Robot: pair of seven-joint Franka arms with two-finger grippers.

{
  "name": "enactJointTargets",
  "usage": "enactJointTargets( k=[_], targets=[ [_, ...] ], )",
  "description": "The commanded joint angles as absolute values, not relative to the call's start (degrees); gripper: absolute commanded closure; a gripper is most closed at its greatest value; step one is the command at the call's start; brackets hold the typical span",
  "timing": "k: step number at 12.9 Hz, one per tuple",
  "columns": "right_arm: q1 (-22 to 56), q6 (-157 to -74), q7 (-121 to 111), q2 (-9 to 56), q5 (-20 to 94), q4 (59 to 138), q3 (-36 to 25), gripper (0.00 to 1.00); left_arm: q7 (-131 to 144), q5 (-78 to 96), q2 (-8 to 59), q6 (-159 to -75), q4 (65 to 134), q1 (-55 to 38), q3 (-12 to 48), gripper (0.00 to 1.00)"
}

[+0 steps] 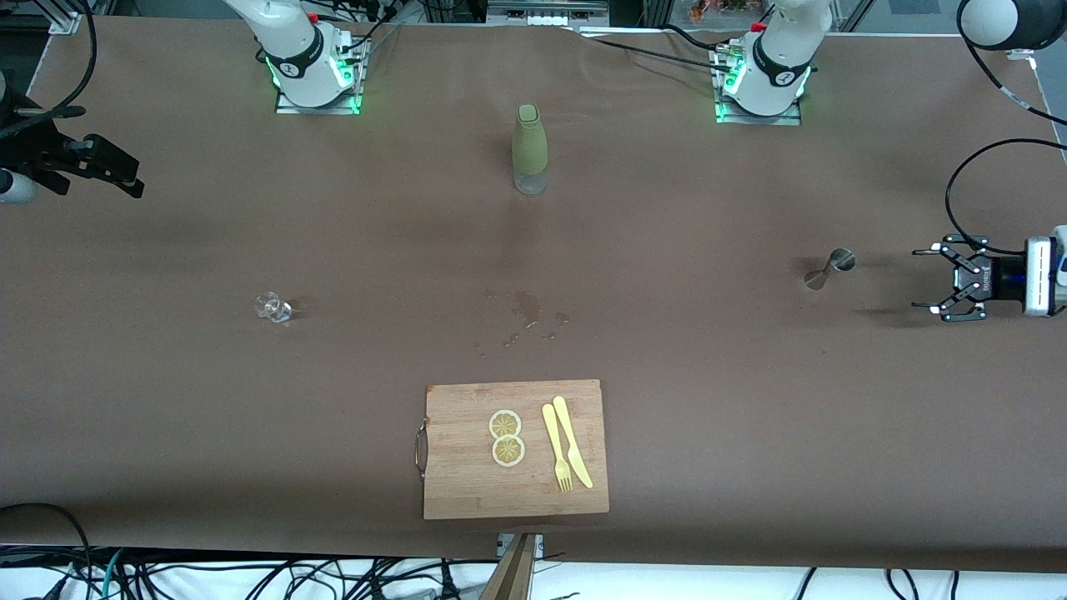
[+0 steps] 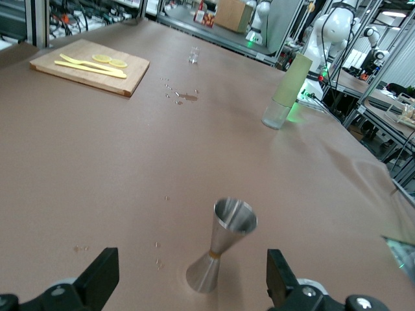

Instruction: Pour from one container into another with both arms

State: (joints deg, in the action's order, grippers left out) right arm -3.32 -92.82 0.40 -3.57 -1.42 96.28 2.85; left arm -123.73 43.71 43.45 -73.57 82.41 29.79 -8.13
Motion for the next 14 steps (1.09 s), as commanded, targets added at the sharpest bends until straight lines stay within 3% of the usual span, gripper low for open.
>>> enactJointTargets(
  k=[1, 8, 14],
  targets=[
    [-2.7, -92.1, 1.1, -1.4, -0.6, 93.4, 2.5, 0.0, -116.1, 40.0, 37.5, -73.1, 83.6, 26.9, -8.3, 0.0],
    [-2.5, -92.8, 1.5, -1.6, -0.5, 93.4, 3.9, 0.0, -90.0, 32.4, 22.3, -73.1, 85.4, 17.9, -7.8, 0.0],
    [-2.5, -92.6, 1.4, -1.6, -0.5, 93.4, 3.9, 0.0, -68.5, 28.9, 14.4, -73.0, 85.1, 7.5, -7.6, 0.0]
  ],
)
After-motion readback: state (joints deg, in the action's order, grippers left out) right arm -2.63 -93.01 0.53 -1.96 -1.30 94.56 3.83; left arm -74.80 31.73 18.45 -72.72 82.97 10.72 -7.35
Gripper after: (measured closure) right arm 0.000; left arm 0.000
